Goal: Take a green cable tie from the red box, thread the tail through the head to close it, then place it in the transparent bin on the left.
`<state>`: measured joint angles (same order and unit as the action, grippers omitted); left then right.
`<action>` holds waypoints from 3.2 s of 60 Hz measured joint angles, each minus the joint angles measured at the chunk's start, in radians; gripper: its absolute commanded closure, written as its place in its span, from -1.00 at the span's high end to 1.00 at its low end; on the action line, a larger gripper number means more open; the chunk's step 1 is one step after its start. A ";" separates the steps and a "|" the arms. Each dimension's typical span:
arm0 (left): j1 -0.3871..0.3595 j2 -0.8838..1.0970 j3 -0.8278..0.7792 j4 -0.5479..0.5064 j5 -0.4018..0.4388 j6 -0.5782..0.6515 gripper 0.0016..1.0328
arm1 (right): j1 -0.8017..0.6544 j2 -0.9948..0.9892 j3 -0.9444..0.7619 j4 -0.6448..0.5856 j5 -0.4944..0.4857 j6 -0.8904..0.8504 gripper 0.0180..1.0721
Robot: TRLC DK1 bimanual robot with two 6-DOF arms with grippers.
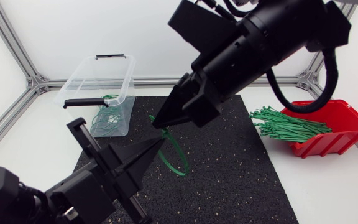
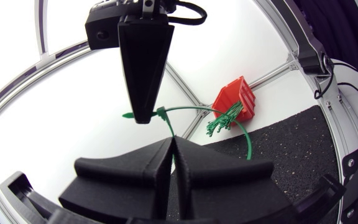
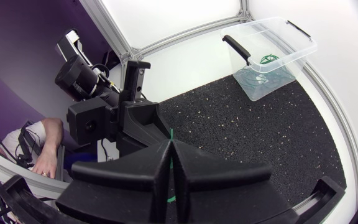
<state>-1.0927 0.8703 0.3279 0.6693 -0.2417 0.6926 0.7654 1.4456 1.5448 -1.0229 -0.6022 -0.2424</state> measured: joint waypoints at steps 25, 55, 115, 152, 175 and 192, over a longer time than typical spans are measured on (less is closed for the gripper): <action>-0.120 0.056 0.026 -0.007 -0.109 0.000 -0.93 | 0.018 0.054 0.042 -0.028 0.013 0.034 -0.90; -0.032 -0.019 0.026 -0.098 -0.070 0.001 -0.93 | 0.000 0.036 0.055 0.024 0.024 0.033 0.77; 0.925 0.503 0.830 -0.637 0.205 -0.151 -0.94 | -0.365 -0.012 -0.129 0.149 0.189 -0.130 0.93; 0.947 0.745 0.996 -0.819 0.064 -0.175 0.93 | -0.446 -0.068 -0.181 0.160 0.216 -0.165 0.93; 0.963 0.710 0.988 -0.826 0.057 -0.200 0.92 | -0.600 -0.090 -0.207 0.179 0.222 -0.174 0.93; 1.041 0.588 0.906 -0.818 0.111 -0.291 0.92 | -0.783 -0.090 -0.250 0.228 0.211 -0.170 0.93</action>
<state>-0.0517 1.4582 1.2335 -0.1490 -0.1310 0.4015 -0.0177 1.3560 1.2949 -0.7952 -0.3912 -0.4122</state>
